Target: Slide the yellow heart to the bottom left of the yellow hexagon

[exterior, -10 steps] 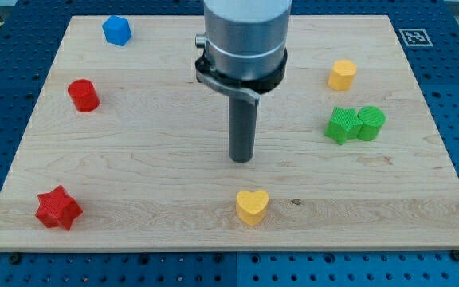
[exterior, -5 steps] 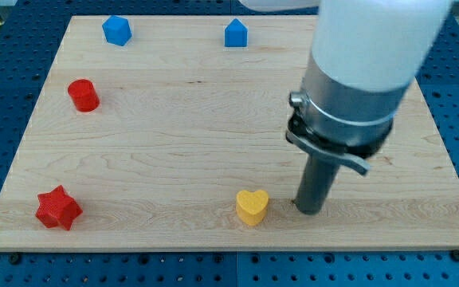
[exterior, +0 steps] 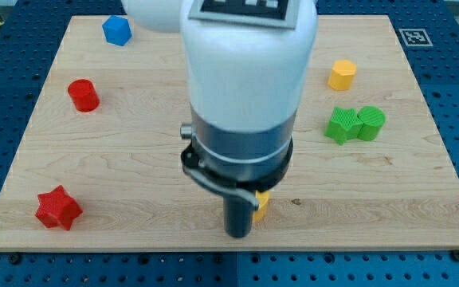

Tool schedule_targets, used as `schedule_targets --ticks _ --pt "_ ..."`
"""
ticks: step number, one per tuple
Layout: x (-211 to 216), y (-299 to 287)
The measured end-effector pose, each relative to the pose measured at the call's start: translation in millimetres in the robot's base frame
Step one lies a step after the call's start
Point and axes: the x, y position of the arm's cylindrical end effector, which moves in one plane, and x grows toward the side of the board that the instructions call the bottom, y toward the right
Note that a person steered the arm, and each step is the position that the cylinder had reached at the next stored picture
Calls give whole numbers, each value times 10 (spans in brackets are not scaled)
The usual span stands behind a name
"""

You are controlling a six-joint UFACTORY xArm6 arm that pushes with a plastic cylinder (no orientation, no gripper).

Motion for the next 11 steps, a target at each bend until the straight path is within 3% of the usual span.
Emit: schedule_targets --ticks 2,8,11 --pt "-405 111" --pt "-415 651" --pt "-658 463"
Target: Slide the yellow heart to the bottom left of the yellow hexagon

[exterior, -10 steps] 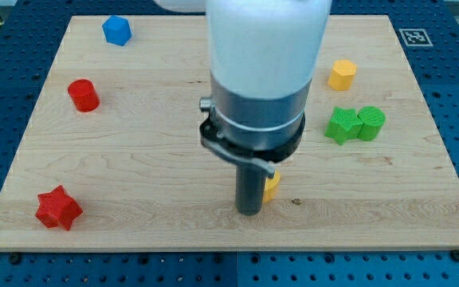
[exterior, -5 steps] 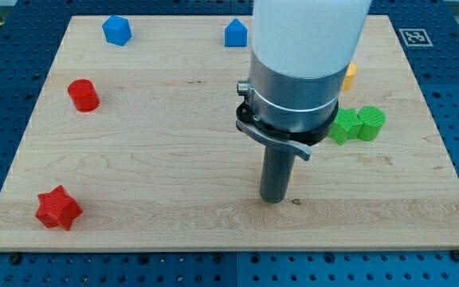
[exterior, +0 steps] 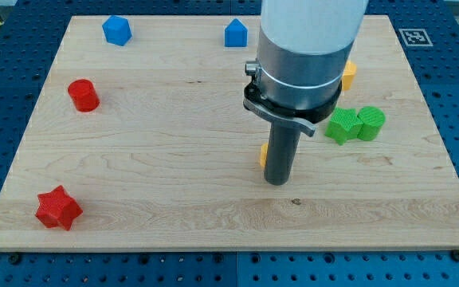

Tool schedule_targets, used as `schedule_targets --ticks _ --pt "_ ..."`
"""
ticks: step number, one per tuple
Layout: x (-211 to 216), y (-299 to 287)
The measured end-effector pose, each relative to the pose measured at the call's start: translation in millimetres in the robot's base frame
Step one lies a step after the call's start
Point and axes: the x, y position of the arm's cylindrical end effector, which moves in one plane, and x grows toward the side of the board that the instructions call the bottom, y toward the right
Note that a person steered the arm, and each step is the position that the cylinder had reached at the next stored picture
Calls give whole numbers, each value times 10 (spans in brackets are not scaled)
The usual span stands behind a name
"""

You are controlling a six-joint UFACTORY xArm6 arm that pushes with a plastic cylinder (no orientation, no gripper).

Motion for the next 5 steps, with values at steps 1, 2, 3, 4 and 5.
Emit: schedule_targets --ticks 1,2,3,4,5 --pt "-86 0" --pt "-204 0" --pt "-306 0" --pt "-362 -148" --pt "-442 -166"
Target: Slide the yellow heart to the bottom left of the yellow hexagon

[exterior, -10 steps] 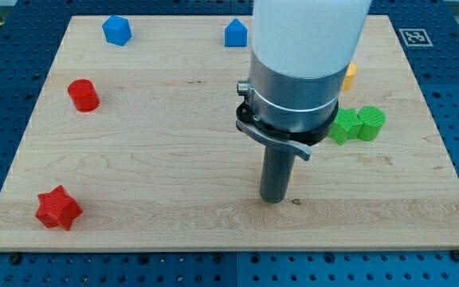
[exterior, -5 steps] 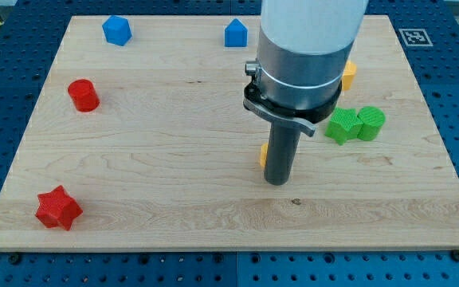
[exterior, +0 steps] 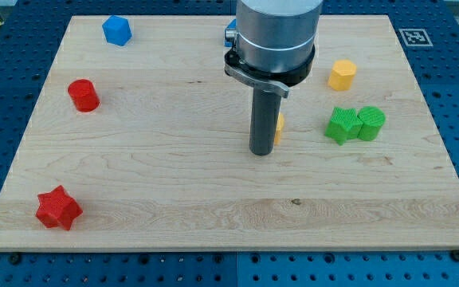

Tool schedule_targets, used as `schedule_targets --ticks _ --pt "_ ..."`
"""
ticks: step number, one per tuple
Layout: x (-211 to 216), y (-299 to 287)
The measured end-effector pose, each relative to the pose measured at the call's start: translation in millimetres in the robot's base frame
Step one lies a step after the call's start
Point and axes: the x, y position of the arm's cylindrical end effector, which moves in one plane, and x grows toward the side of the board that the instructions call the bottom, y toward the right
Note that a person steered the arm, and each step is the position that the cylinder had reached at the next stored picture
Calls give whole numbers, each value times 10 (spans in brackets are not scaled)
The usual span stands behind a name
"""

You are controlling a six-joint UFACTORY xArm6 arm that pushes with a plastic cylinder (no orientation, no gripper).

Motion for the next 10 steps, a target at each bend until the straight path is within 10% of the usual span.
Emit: schedule_targets --ticks 10 --pt "-574 483"
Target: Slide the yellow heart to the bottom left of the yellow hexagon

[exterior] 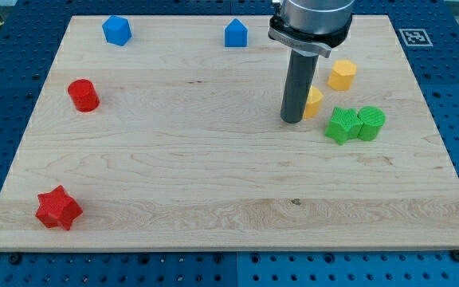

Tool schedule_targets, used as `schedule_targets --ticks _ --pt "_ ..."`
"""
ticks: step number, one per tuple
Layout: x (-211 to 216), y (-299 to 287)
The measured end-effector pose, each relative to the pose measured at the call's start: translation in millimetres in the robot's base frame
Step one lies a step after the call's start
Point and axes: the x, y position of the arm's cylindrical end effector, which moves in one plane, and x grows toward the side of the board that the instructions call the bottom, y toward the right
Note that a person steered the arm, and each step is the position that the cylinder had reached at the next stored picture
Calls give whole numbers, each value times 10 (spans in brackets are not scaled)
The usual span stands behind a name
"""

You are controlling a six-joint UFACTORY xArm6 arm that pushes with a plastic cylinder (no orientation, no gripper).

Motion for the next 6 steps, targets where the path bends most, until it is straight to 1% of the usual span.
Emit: schedule_targets --ticks 1,2,4,5,6 --pt "-150 0" --pt "-133 123" --pt "75 188" --pt "74 408" --pt "-53 545"
